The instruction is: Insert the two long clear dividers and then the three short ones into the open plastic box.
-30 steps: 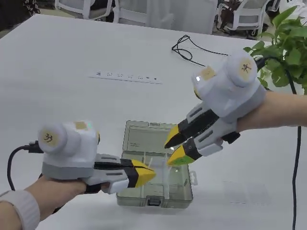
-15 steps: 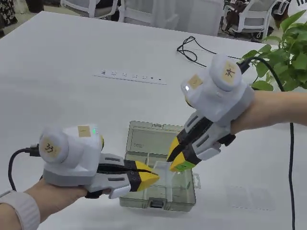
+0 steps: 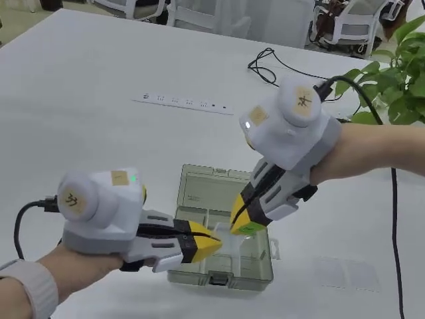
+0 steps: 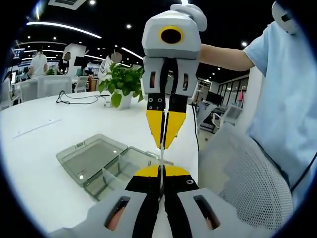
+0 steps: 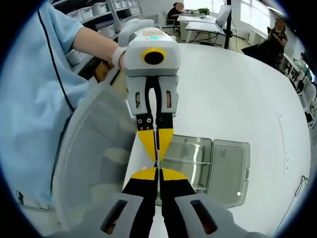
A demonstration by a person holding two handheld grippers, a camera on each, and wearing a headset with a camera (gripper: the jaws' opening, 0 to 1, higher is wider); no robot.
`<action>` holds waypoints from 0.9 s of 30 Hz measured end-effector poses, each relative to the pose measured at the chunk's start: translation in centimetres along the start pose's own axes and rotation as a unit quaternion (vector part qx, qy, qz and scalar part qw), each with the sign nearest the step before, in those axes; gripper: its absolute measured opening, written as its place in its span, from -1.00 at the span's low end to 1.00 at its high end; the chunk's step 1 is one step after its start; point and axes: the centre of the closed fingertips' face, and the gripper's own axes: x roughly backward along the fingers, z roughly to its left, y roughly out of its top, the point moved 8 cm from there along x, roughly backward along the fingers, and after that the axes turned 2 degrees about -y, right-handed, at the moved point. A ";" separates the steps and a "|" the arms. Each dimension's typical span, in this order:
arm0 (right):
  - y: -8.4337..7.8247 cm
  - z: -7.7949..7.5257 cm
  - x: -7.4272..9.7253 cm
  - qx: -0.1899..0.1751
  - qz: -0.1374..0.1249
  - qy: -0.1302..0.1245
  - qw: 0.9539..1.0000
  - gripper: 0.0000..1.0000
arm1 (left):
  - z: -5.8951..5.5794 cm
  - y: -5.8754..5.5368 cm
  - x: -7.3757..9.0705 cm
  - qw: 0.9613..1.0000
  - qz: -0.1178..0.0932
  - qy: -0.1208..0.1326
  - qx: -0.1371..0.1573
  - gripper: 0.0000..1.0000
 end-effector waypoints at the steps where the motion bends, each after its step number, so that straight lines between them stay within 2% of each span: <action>1: 0.0 0.0 0.0 0.000 0.001 0.000 1.000 -0.96 | 0.0 0.0 0.0 1.000 0.002 -0.001 0.001 -1.00; 7: 0.4 0.1 -0.4 -0.006 0.023 -0.006 1.000 -0.96 | 0.1 -0.2 0.1 1.000 0.014 -0.001 -0.002 -1.00; 19: 1.0 0.1 -0.7 -0.030 0.028 -0.014 0.999 -0.96 | 0.3 -0.4 0.8 1.000 0.022 0.005 -0.007 -0.99; 27: 1.3 -0.2 -1.0 -0.042 0.028 -0.019 0.999 -0.96 | 0.9 -0.6 1.6 0.999 0.026 0.026 -0.012 -0.59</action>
